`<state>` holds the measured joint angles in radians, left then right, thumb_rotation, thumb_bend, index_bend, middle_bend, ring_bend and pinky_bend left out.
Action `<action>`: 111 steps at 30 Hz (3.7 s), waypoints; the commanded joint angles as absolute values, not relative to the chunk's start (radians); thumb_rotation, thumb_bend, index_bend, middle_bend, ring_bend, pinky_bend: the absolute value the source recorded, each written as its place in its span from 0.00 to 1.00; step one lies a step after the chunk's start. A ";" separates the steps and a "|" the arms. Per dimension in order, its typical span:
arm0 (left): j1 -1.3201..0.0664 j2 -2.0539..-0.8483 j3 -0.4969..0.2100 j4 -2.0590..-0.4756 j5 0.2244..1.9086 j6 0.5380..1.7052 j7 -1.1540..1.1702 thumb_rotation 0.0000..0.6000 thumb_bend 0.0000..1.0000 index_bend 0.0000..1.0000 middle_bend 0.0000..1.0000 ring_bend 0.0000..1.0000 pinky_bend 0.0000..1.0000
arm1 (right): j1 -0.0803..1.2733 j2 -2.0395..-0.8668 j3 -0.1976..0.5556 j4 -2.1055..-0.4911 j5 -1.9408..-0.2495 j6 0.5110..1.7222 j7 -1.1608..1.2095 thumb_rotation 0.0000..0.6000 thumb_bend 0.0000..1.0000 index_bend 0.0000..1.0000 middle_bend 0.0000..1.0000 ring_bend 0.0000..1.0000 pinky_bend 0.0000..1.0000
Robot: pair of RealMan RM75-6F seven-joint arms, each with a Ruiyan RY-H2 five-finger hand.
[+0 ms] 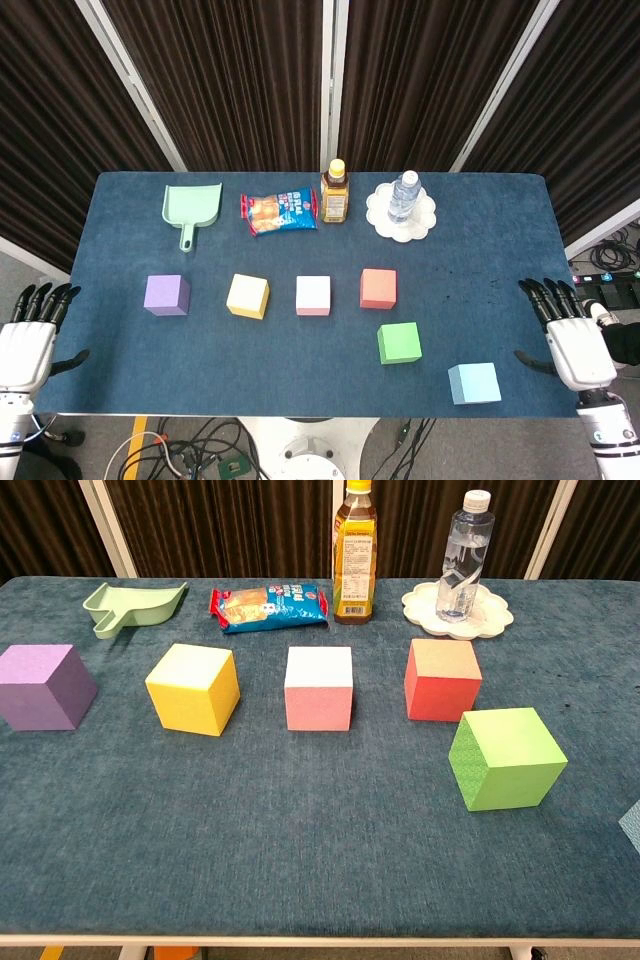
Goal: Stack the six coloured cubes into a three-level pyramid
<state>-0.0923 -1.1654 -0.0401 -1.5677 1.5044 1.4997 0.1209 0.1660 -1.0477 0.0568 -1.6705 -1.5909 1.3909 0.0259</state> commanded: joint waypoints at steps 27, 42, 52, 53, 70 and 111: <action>-0.124 -1.150 -0.039 -1.574 1.526 1.464 0.095 1.00 0.00 0.12 0.10 0.06 0.03 | 0.773 -1.467 0.256 -1.529 -1.273 0.747 0.252 1.00 0.10 0.00 0.18 0.00 0.01; -0.128 -1.165 -0.033 -1.543 1.516 1.448 0.060 1.00 0.00 0.12 0.10 0.06 0.03 | 0.848 -1.687 0.255 -1.329 -1.165 0.727 0.180 1.00 0.09 0.00 0.17 0.00 0.01; -0.129 -1.173 -0.031 -1.522 1.512 1.443 0.041 1.00 0.00 0.12 0.10 0.06 0.03 | 0.863 -1.809 0.274 -1.214 -1.182 0.789 0.192 1.00 0.10 0.05 0.31 0.00 0.01; -0.129 -1.174 -0.031 -1.520 1.511 1.442 0.039 1.00 0.00 0.12 0.10 0.06 0.03 | 0.865 -1.817 0.277 -1.206 -1.185 0.794 0.196 1.00 0.10 0.06 0.32 0.00 0.01; -0.135 -1.179 -0.032 -1.501 1.504 1.432 0.024 1.00 0.00 0.12 0.10 0.06 0.03 | 0.926 -1.877 0.343 -1.055 -1.178 0.775 0.238 1.00 0.10 0.08 0.34 0.00 0.01; -0.683 -1.200 -0.128 -1.509 1.652 0.906 -0.191 1.00 0.00 0.16 0.12 0.06 0.04 | 0.503 -1.125 0.232 -1.793 -1.364 1.147 0.239 1.00 0.10 0.00 0.10 0.00 0.00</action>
<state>-0.6293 -1.1603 -0.1237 -1.5350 1.6594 0.9666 -0.1798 0.5248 -1.1425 0.2501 -1.7826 -1.3445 1.1280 0.2200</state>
